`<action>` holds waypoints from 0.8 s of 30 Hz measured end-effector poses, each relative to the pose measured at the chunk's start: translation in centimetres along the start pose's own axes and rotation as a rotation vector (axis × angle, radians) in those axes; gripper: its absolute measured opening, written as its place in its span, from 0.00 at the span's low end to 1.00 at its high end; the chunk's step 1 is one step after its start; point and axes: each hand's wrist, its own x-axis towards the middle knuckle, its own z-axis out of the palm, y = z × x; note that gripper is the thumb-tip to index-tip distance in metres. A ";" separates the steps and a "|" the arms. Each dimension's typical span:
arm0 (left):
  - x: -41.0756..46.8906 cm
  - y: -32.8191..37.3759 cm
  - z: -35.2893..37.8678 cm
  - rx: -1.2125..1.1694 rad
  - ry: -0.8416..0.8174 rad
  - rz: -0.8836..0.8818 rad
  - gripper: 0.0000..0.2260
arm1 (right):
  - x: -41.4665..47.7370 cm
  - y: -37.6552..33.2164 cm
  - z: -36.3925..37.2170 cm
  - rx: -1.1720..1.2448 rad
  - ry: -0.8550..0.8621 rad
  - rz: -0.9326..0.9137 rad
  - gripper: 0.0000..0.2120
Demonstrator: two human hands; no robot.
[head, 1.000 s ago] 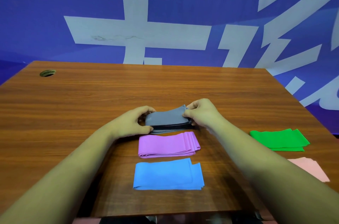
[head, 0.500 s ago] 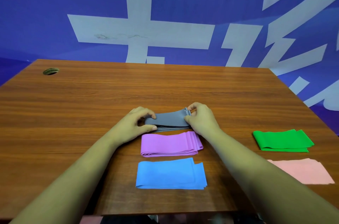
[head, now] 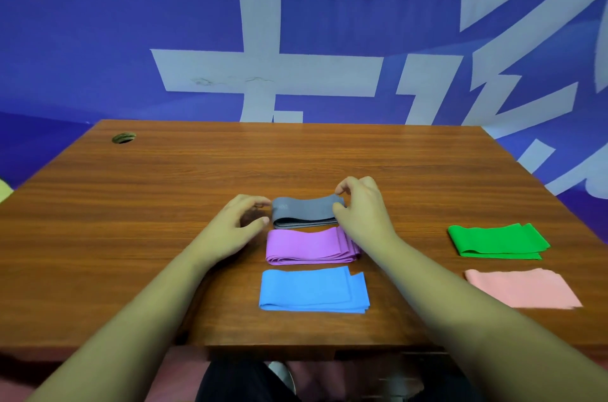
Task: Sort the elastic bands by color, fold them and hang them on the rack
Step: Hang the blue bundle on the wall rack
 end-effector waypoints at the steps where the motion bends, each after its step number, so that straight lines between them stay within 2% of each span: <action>1: -0.6 0.3 -0.3 -0.004 0.030 -0.017 0.10 | -0.8 -0.7 -0.4 0.022 -0.026 -0.038 0.08; 3: -1.9 0.9 -0.7 0.001 0.088 -0.042 0.05 | -2.5 -2.0 -0.7 0.071 -0.089 -0.127 0.07; 6: -4.2 2.1 -1.0 -0.008 0.054 -0.081 0.07 | -5.2 -3.3 -0.5 0.093 -0.186 -0.220 0.05; 12: -7.8 3.0 0.4 -0.023 -0.123 -0.183 0.05 | -8.4 -4.1 1.5 0.024 -0.320 -0.202 0.12; 18: -8.0 2.8 1.6 0.097 -0.213 -0.182 0.12 | -9.5 -4.4 2.8 -0.012 -0.404 -0.176 0.17; 24: -8.1 2.9 1.4 -0.047 -0.189 -0.160 0.13 | -9.8 -4.2 3.3 0.000 -0.437 -0.191 0.17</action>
